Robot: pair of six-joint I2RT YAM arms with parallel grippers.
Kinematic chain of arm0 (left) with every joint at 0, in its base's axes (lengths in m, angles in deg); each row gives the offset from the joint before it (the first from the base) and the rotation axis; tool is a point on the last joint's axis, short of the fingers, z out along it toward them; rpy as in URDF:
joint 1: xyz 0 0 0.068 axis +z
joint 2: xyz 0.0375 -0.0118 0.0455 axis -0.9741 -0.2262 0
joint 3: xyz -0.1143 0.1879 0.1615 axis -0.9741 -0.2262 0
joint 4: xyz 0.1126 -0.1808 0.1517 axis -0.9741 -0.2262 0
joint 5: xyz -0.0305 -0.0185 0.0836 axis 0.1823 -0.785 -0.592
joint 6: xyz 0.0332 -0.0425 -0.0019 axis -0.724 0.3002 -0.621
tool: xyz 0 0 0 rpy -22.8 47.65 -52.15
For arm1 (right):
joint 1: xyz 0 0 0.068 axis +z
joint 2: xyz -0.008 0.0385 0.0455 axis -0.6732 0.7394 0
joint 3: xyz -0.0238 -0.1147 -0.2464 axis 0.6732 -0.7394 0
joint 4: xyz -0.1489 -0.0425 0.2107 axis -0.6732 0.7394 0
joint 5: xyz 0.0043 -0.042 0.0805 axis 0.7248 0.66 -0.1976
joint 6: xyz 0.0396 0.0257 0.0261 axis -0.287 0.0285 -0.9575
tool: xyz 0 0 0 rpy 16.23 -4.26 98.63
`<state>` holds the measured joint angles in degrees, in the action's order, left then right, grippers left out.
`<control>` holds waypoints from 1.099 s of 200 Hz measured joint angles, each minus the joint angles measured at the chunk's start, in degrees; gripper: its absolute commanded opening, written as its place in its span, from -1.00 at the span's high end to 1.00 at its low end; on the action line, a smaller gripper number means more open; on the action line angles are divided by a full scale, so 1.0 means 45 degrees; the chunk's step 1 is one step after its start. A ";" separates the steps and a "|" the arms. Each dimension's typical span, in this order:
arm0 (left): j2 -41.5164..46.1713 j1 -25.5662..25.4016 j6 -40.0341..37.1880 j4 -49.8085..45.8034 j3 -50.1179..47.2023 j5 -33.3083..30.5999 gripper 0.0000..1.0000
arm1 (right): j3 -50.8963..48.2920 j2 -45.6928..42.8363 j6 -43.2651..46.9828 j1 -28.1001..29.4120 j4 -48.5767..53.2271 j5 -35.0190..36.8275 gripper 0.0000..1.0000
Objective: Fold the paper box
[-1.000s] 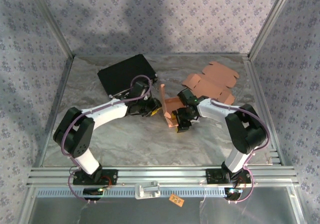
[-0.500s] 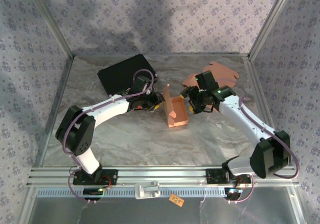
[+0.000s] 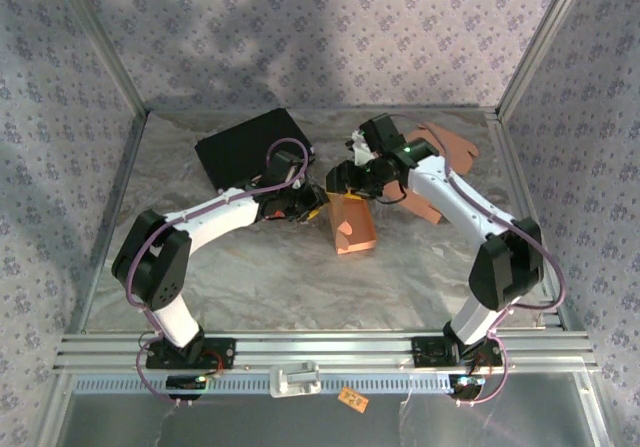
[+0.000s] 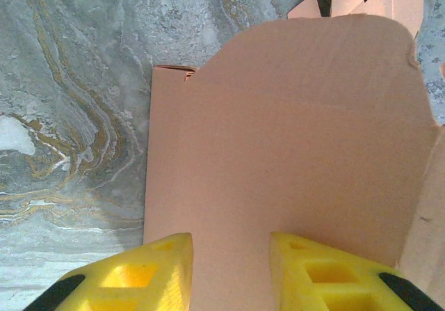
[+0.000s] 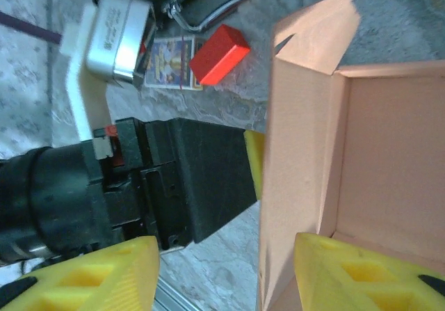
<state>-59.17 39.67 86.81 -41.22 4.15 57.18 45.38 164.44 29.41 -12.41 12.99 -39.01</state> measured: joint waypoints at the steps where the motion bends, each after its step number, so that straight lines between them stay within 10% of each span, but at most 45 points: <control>1: 0.0000 0.0000 -0.0005 0.0000 0.0000 0.0000 0.32 | 0.0015 0.0044 0.0034 0.0024 0.0024 0.0000 0.02; 59: 0.0000 0.0005 -0.0223 -0.0447 0.0209 -0.0136 0.22 | 0.0432 0.0811 -0.0500 0.0432 0.0593 0.0743 1.00; 105: 0.0379 0.0015 -0.1039 -0.1676 0.0952 -0.0714 -0.14 | -0.0379 0.0131 -0.3385 0.0515 -0.0248 0.2200 1.00; 220: 0.3861 0.0559 -0.3429 -0.4493 -0.0044 -0.1807 -0.11 | 0.0024 -0.0748 -1.7753 0.2453 0.2123 0.8325 1.00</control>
<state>-41.80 42.18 71.38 -61.44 3.95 49.05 45.48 161.07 -50.48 -1.37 22.54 -1.54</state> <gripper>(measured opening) 0.570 0.051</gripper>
